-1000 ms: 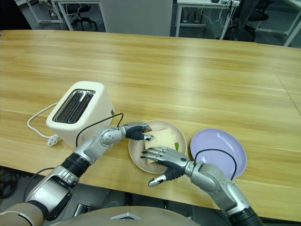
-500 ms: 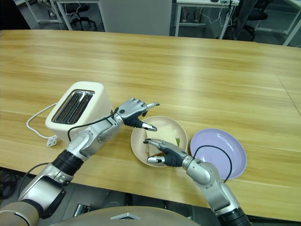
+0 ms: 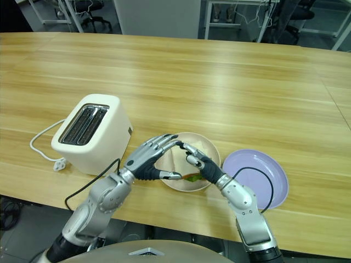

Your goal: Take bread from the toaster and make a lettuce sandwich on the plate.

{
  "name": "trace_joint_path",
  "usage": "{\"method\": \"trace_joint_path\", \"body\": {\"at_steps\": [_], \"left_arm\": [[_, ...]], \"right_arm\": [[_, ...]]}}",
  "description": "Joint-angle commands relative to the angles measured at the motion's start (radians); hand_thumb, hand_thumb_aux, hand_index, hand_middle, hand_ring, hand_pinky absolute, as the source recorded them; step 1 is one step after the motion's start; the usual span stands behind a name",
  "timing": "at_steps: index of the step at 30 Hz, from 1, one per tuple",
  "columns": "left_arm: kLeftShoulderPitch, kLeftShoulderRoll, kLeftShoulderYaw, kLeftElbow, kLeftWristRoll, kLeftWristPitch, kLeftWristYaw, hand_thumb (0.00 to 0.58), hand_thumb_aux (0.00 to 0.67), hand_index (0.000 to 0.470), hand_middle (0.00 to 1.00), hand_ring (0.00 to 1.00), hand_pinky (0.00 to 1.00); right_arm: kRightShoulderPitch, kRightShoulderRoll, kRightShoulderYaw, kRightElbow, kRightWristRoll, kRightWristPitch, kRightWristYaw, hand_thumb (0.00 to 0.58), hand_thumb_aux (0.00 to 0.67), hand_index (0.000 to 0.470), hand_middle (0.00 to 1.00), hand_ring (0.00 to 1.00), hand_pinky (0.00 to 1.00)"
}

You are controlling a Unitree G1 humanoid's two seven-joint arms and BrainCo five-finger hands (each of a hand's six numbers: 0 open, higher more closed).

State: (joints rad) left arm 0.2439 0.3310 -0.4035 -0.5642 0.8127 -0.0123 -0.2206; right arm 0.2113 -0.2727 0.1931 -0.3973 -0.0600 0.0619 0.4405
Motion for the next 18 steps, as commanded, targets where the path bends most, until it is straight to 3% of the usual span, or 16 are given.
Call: {"method": "trace_joint_path", "body": {"at_steps": [1, 5, 10, 16, 17, 18], "left_arm": [[0.130, -0.027, 0.024, -0.131, -0.042, 0.019, 0.011, 0.000, 0.000, 0.000, 0.00, 0.00, 0.00], [0.255, -0.033, 0.074, -0.206, -0.084, 0.014, 0.017, 0.000, 0.000, 0.000, 0.00, 0.00, 0.00], [0.374, 0.027, 0.144, -0.233, -0.180, -0.015, -0.031, 0.000, 0.000, 0.000, 0.00, 0.00, 0.00], [0.471, 0.130, 0.163, -0.220, -0.262, -0.053, -0.106, 0.000, 0.000, 0.000, 0.00, 0.00, 0.00], [0.483, 0.145, 0.158, -0.222, -0.267, -0.073, -0.111, 0.331, 0.231, 0.159, 0.00, 0.00, 0.00], [0.494, 0.154, 0.156, -0.223, -0.271, -0.088, -0.114, 0.494, 0.413, 0.283, 0.00, 0.00, 0.00]], "right_arm": [[0.014, 0.006, -0.042, -0.072, 0.069, 0.100, -0.011, 0.000, 0.000, 0.000, 0.00, 0.00, 0.00], [0.030, -0.025, -0.044, -0.124, 0.088, 0.120, 0.008, 0.000, 0.000, 0.000, 0.00, 0.00, 0.00], [0.081, -0.145, -0.021, -0.165, 0.064, 0.024, 0.089, 0.000, 0.000, 0.000, 0.00, 0.00, 0.00], [0.183, -0.326, 0.025, -0.191, -0.020, -0.167, 0.179, 0.000, 0.000, 0.000, 0.00, 0.00, 0.00], [0.192, -0.341, 0.024, -0.195, -0.018, -0.188, 0.187, 0.496, 0.415, 0.285, 0.00, 0.00, 0.00], [0.199, -0.352, 0.020, -0.199, -0.015, -0.205, 0.191, 0.573, 0.596, 0.409, 0.00, 0.00, 0.00]]}}
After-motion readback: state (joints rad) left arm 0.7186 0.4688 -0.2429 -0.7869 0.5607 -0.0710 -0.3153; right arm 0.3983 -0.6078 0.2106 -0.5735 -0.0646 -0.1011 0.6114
